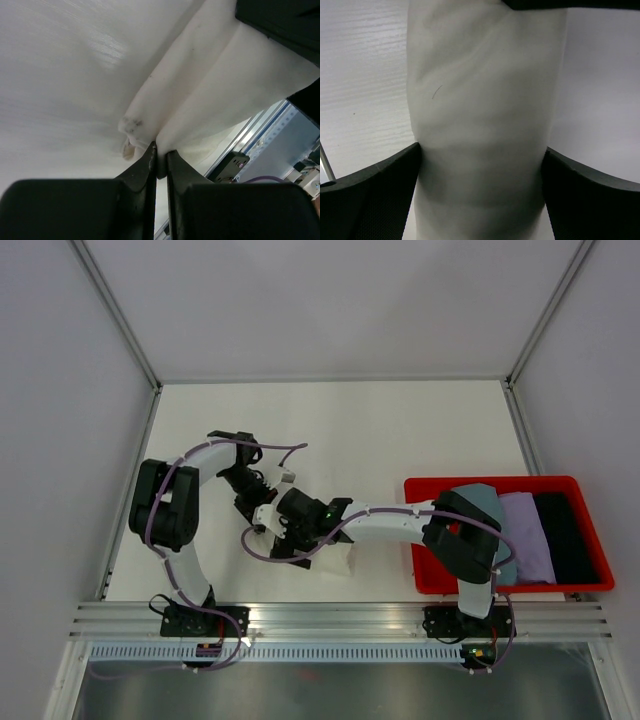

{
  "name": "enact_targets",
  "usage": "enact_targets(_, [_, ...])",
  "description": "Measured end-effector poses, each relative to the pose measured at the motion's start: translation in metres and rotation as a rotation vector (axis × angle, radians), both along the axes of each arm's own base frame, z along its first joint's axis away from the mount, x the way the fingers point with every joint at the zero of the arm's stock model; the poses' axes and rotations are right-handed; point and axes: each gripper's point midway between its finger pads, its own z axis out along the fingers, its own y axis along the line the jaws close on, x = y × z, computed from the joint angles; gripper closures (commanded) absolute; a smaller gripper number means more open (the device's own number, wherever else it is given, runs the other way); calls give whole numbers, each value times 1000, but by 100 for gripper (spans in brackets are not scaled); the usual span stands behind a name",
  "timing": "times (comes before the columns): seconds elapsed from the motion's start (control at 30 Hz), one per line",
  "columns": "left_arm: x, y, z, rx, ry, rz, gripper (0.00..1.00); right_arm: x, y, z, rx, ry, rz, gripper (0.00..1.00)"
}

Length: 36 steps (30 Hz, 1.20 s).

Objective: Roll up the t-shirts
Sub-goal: Roll the tshirt

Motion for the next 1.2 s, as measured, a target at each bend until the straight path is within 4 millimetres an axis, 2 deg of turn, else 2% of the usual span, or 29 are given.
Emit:
enact_targets(0.2, [3,0,6,-2,4,-14,83,-4,-7,-17,-31,20,5,2])
enact_targets(0.33, [7,0,7,-2,9,-19,81,-4,-7,-22,-28,29,7,3])
enact_targets(0.47, [6,1,9,-2,16,-21,96,0,-8,-23,22,67,0,4])
enact_targets(0.67, [7,1,6,5,21,-13,98,5,-16,-14,114,179,-3,6])
enact_targets(0.77, [8,1,3,15,28,1,98,7,-34,-2,167,252,-30,6])
enact_targets(0.93, [12,6,0,41,15,10,98,15,-82,22,242,366,-149,4])
enact_targets(0.97, [12,8,0,45,15,15,98,22,-93,25,258,374,-185,4])
enact_targets(1.03, [12,10,-1,50,16,21,98,22,-107,31,292,406,-225,5])
enact_targets(1.13, [12,11,-1,51,17,28,98,16,-122,36,338,465,-271,11])
enact_targets(1.2, [12,12,-1,52,17,29,98,11,-127,33,353,501,-292,26])
